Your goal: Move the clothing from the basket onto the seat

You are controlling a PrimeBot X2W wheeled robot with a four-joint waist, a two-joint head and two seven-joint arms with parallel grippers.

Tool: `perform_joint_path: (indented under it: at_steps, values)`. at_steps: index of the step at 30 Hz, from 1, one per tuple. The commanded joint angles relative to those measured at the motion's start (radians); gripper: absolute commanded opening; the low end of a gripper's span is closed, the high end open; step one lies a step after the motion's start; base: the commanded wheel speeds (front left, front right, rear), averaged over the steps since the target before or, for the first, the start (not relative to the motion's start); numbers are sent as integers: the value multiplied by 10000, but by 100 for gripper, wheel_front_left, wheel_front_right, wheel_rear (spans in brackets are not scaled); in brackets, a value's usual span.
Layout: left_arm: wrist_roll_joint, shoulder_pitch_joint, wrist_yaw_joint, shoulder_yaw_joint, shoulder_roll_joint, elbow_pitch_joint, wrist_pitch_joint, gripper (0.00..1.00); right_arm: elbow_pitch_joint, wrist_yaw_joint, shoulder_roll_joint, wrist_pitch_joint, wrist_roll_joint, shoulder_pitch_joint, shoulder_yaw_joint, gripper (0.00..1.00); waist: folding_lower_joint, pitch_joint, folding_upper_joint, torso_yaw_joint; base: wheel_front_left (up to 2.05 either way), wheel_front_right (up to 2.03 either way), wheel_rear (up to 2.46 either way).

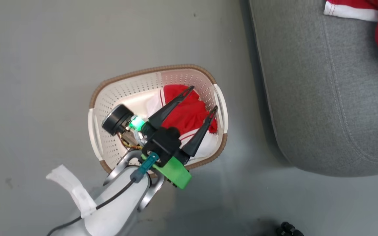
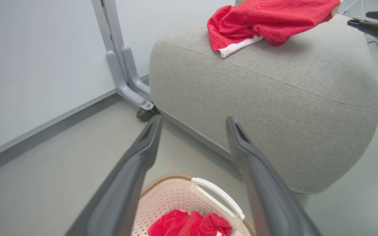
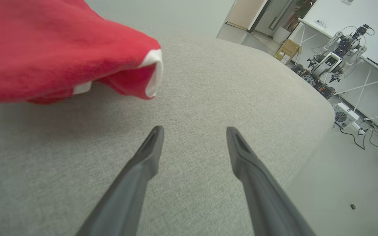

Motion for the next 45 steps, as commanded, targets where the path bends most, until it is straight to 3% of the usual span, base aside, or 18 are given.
perform_joint_path:
  at_steps: [1,4,11,15,19,26,34,45]
  values:
    - [-228,309,168,130,-120,152,-116,100,-68,-15,178,-30,245,259,163,100,0,-782,0,305,0,0,0]
    - [-572,729,471,457,-273,501,-278,100,31,-15,436,-30,873,933,974,100,0,-1485,0,518,0,0,0]
    - [-1282,2057,1252,1959,-719,607,-413,100,-456,-15,572,-30,2435,2311,4449,100,0,-3239,0,1266,0,0,0]
    - [-1300,3018,1400,3056,-849,344,-407,100,-912,-15,434,-30,2744,2851,6278,100,0,-4107,0,1711,0,0,0]
    - [-1069,3903,1437,4024,-982,80,-407,100,-1287,-15,440,-30,2921,3158,7257,100,0,-4816,0,2055,0,0,0]
    - [-506,5188,1262,5382,-1173,-755,-409,100,-2170,-15,281,-30,3229,3644,7740,100,0,-5735,0,2357,0,0,0]
    - [68,6497,208,6109,-1500,-2101,-409,100,-2839,-15,220,-30,3633,4343,8218,100,0,-6186,0,2110,0,0,0]
    - [654,7743,-73,6452,-1678,-2017,-410,100,-2406,-14,458,-30,3353,5459,8174,100,0,-6718,0,1519,0,0,0]
